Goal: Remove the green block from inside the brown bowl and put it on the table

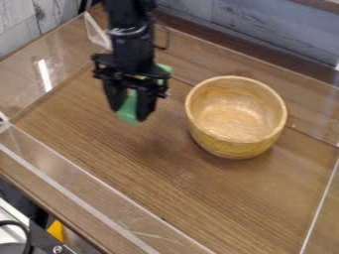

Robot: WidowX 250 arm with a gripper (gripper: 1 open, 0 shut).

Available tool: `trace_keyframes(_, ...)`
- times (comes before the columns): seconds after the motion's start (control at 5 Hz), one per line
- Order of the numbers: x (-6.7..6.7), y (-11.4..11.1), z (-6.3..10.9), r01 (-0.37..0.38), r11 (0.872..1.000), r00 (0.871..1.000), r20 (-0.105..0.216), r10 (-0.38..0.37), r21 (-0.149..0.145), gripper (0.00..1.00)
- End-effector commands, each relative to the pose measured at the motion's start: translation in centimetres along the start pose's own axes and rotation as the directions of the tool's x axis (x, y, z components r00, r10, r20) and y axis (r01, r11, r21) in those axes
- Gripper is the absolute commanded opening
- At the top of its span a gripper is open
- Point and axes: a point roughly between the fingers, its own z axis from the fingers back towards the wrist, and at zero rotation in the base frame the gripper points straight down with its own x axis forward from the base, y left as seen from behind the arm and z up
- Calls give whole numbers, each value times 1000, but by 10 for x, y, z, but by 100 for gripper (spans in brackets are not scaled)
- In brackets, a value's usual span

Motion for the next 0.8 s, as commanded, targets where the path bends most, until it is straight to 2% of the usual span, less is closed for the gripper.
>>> trace_keyframes(0.0, 0, 1, -2, 15, 1000, 998, 53, -16, 10, 0)
trace_keyframes(0.6, -4, -4, -21, 29, 1000, 998, 62, -28, -3, 0)
